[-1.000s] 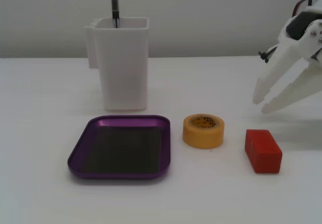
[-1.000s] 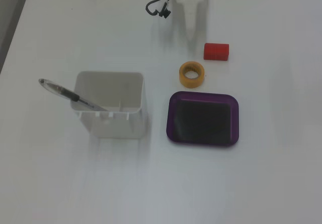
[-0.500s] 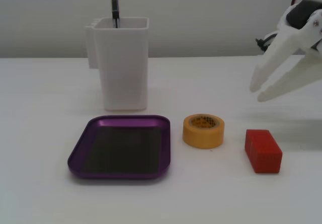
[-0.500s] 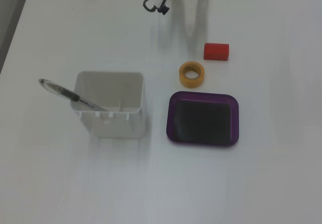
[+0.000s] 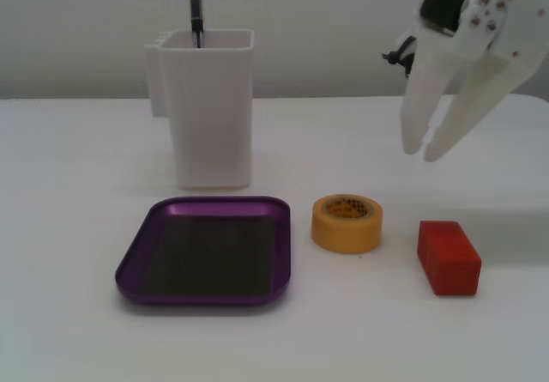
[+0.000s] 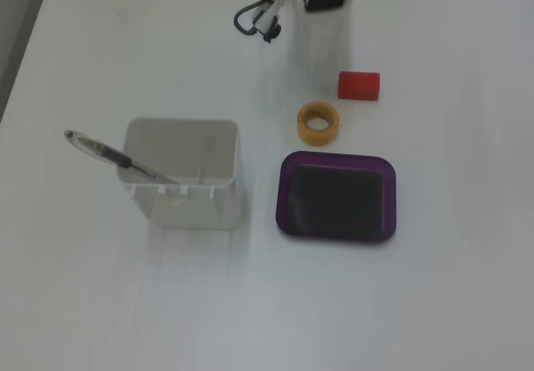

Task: Grab up the yellow tape and put it in the box.

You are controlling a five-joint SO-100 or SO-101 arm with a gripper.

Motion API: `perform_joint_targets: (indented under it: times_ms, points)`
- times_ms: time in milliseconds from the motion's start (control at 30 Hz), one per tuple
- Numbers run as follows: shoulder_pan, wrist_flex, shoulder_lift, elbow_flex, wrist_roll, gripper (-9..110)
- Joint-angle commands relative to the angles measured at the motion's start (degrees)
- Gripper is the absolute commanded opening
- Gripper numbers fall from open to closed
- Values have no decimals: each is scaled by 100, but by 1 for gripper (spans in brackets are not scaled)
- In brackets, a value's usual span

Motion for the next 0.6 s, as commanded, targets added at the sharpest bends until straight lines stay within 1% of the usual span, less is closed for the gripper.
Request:
perform_joint_targets:
  times_ms: [0, 133, 400, 567]
  points:
    - [-35, -9, -940, -923, -70, 9]
    - [-35, -9, -1705, -1345, -26, 14]
    - [26, -132, -2619, -1406, -62, 14]
    - [35, -624, -2848, -1336, -79, 14]
